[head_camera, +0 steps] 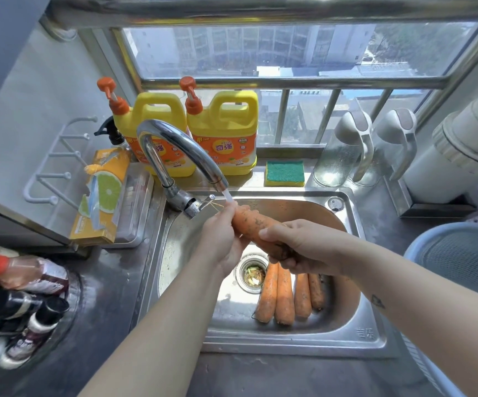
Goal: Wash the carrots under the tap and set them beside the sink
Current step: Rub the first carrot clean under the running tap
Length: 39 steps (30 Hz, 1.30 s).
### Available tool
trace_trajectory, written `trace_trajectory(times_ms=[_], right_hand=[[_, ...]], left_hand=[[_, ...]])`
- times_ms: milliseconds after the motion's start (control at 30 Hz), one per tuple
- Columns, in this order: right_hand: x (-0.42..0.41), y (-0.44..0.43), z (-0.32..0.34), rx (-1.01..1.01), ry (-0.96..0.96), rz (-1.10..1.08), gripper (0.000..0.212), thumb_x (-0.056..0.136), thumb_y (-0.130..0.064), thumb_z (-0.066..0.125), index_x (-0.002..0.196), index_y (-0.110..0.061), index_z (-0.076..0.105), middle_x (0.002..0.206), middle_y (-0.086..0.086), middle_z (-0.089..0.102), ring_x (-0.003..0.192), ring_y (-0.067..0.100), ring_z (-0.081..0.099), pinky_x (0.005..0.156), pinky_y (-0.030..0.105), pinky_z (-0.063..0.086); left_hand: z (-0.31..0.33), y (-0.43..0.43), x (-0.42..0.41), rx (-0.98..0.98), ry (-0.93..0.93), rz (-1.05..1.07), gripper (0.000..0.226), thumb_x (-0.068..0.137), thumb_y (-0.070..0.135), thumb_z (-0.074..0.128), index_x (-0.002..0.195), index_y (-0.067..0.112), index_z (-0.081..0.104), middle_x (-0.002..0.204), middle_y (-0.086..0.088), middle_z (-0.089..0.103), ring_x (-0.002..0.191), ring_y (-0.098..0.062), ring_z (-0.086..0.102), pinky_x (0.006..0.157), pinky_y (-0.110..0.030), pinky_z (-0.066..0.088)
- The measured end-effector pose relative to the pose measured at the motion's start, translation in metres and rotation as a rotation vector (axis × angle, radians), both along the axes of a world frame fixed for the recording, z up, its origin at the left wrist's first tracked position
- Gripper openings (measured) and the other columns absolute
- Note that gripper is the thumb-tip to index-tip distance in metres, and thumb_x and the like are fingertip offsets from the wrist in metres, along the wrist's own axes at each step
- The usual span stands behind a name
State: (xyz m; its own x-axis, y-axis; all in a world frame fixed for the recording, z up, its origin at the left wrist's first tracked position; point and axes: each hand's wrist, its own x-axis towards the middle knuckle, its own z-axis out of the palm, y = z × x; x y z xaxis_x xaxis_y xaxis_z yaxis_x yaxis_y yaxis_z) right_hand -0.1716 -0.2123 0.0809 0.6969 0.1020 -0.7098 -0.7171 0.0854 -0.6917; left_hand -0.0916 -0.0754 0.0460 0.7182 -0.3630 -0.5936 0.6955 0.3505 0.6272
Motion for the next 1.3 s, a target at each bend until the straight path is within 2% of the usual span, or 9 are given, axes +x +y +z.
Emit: trace_trajectory(times_ms=[233,367,567,700,800,933,1067,1167,1300], right_hand=[[-0.001,-0.012,-0.005,0.367,0.125,-0.103,0.043,0.079,-0.044,0.064,0.106,-0.012,0.053,0.072,0.005,0.052,0.045,0.006,0.037,0.041,0.013,0.03],[0.0,-0.009,-0.004,0.443,0.16,-0.112,0.042,0.079,-0.044,0.064,0.1,-0.011,0.051,0.071,0.005,0.053,0.043,0.006,0.038,0.04,0.013,0.03],[0.0,0.004,-0.008,0.0,-0.076,-0.159,0.03,0.089,-0.027,0.074,0.114,-0.014,0.062,0.093,0.009,0.066,0.055,0.013,0.057,0.05,0.021,0.047],[0.0,0.006,-0.015,-0.357,-0.355,-0.273,0.033,0.086,-0.026,0.079,0.113,-0.021,0.061,0.088,0.003,0.068,0.059,0.012,0.062,0.057,0.027,0.052],[0.002,0.002,-0.017,-0.317,-0.289,-0.329,0.03,0.091,-0.039,0.071,0.11,-0.017,0.063,0.092,0.012,0.069,0.055,0.013,0.058,0.056,0.029,0.049],[0.0,0.005,-0.023,-0.367,-0.225,-0.324,0.037,0.092,-0.051,0.064,0.108,-0.017,0.064,0.084,0.014,0.074,0.053,0.015,0.056,0.057,0.03,0.046],[0.002,0.009,-0.021,-0.355,-0.181,-0.314,0.042,0.093,-0.057,0.058,0.105,-0.017,0.064,0.069,0.007,0.069,0.052,0.016,0.053,0.056,0.029,0.043],[0.007,0.007,-0.018,-0.362,-0.167,-0.298,0.048,0.091,-0.061,0.057,0.102,-0.015,0.064,0.065,0.007,0.068,0.051,0.016,0.052,0.057,0.03,0.042],[0.018,0.002,-0.012,-0.381,-0.153,-0.301,0.048,0.091,-0.06,0.058,0.097,-0.014,0.067,0.065,0.008,0.066,0.054,0.019,0.054,0.051,0.025,0.04]], left_hand=[[-0.009,0.013,-0.001,-0.407,0.162,-0.003,0.029,0.105,0.015,0.042,0.124,-0.002,0.056,0.112,-0.018,0.065,0.109,-0.024,0.062,0.083,-0.038,0.062],[-0.007,0.001,-0.006,-0.307,0.093,0.041,0.027,0.106,0.021,0.044,0.114,-0.001,0.057,0.106,-0.019,0.065,0.098,-0.024,0.066,0.082,-0.038,0.06],[-0.004,-0.011,0.008,-0.098,0.163,0.252,0.046,0.109,0.037,0.036,0.13,-0.002,0.047,0.118,-0.02,0.06,0.093,-0.024,0.064,0.074,-0.043,0.054],[-0.007,-0.002,0.0,-0.095,0.142,0.184,0.042,0.11,0.022,0.036,0.14,-0.007,0.041,0.115,-0.025,0.06,0.093,-0.027,0.063,0.084,-0.041,0.057],[-0.016,0.014,-0.011,-0.006,0.031,0.06,0.052,0.107,0.01,0.043,0.155,0.006,0.024,0.142,-0.025,0.051,0.112,-0.028,0.062,0.091,-0.039,0.055],[-0.027,0.039,-0.015,0.613,-0.323,-0.276,0.071,0.101,0.038,0.058,0.159,0.033,0.017,0.162,-0.002,0.027,0.14,-0.021,0.041,0.111,-0.042,0.041],[-0.024,0.056,-0.014,0.921,-0.744,-0.39,0.068,0.101,0.039,0.054,0.158,0.034,0.018,0.161,0.01,0.007,0.15,-0.015,0.016,0.115,-0.03,0.019],[-0.022,0.063,-0.003,1.109,-1.07,-0.563,0.055,0.101,0.043,0.051,0.153,0.037,0.033,0.16,0.008,0.023,0.152,-0.018,0.01,0.124,-0.046,0.011],[-0.022,0.055,0.016,1.064,-1.186,-0.836,0.04,0.099,0.05,0.05,0.137,0.035,0.05,0.129,0.009,0.06,0.125,-0.02,0.052,0.111,-0.052,0.032]])
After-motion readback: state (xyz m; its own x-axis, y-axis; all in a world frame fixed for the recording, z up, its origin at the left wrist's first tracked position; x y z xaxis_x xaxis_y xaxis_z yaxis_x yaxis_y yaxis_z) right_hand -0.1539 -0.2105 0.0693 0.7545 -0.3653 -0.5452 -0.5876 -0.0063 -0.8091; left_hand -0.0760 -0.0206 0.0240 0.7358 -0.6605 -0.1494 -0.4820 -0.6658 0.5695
